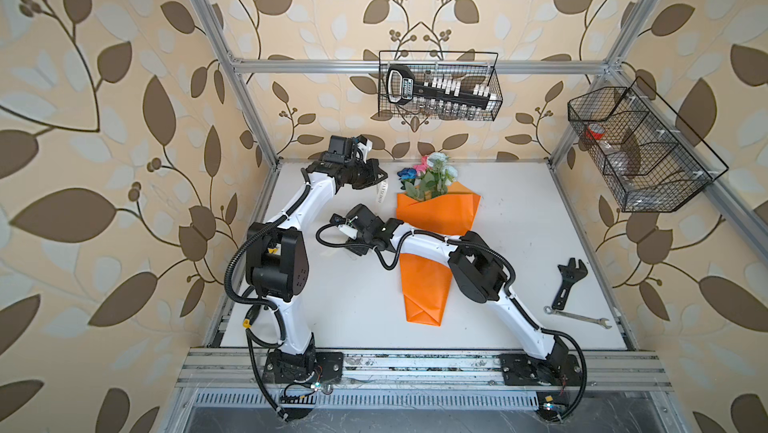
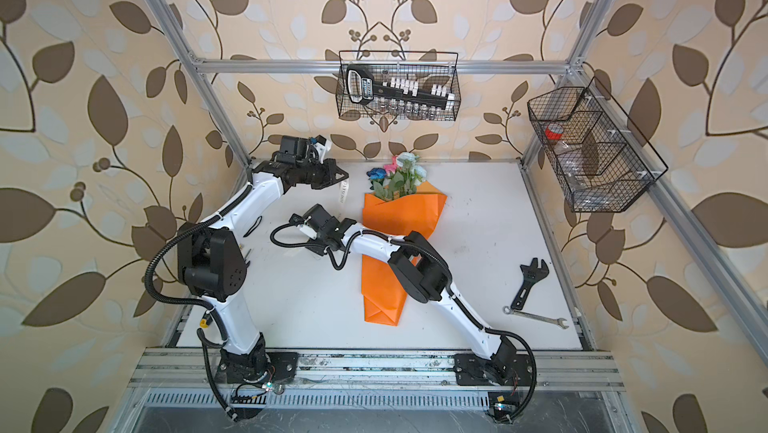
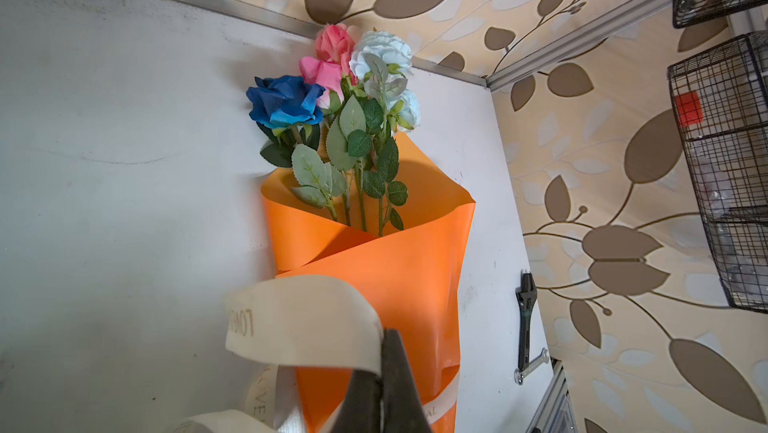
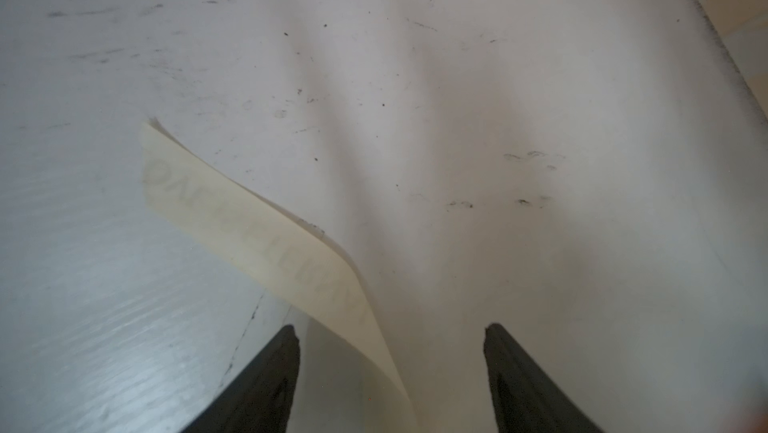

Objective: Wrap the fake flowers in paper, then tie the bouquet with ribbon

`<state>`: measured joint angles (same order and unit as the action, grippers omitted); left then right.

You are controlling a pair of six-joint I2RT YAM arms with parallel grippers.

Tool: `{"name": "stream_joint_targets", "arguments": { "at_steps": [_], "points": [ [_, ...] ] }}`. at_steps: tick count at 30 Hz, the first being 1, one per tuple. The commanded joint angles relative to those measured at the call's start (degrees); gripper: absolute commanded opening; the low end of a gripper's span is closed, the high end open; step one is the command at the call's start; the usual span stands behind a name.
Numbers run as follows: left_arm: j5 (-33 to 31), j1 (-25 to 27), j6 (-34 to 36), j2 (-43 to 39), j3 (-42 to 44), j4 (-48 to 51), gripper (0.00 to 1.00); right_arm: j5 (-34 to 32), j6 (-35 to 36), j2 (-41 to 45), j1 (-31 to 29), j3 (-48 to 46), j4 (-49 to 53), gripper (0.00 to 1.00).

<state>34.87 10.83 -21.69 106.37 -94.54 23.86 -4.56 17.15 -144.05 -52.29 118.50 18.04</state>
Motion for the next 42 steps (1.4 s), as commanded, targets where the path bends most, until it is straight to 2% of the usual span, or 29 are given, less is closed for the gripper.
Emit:
{"name": "stream_joint_targets", "arguments": {
  "at_steps": [1, 5, 9, 14, 21, 26, 29, 32, 37, 42],
  "points": [
    [2.48, 0.16, 1.39, -0.99, -1.35, 0.0, 0.0, 8.08, 2.0, -3.42, 0.22, 3.59, 4.55, 0.72],
    [2.82, 0.16, 1.48, -1.22, -1.02, -0.17, 0.0, 9.29, 2.04, -6.42, 0.37, 7.2, 6.87, 0.72],
    [3.4, 0.16, 1.1, -1.38, -0.41, -0.82, 0.0, 10.99, 1.87, -10.0, 0.78, 13.5, 11.99, 0.62],
    [3.14, 0.11, 1.18, -1.81, 0.06, -1.04, 0.0, 14.86, 1.16, -11.47, 1.39, 16.22, 18.46, 0.42],
    [3.45, 0.08, 0.07, -2.39, 0.93, -2.41, 0.0, 15.5, -0.03, -9.3, 1.58, 14.01, 20.45, 0.0],
    [1.33, 0.07, 0.61, -2.86, 1.97, -1.65, 0.0, 15.56, -1.36, -5.33, -0.2, 12.74, 20.4, 0.0],
    [0.52, 0.07, 0.91, -3.35, 3.01, -1.26, 0.0, 12.66, -2.48, 1.73, -2.72, 7.43, 18.62, 0.0],
    [-0.35, 0.07, 0.69, -4.41, 4.73, -2.06, 0.0, 11.48, -5.54, 11.35, -4.68, -3.04, 12.47, 0.0],
    [-3.05, 0.07, 0.02, -6.86, 8.09, -3.25, 0.0, 9.03, -14.74, 25.72, -4.97, -19.07, 3.92, 0.0],
    [-7.36, 0.07, -1.19, -9.17, 11.89, -4.34, 0.0, 4.94, -22.6, 38.85, -5.01, -33.05, -0.45, 0.0]
  ]
}}
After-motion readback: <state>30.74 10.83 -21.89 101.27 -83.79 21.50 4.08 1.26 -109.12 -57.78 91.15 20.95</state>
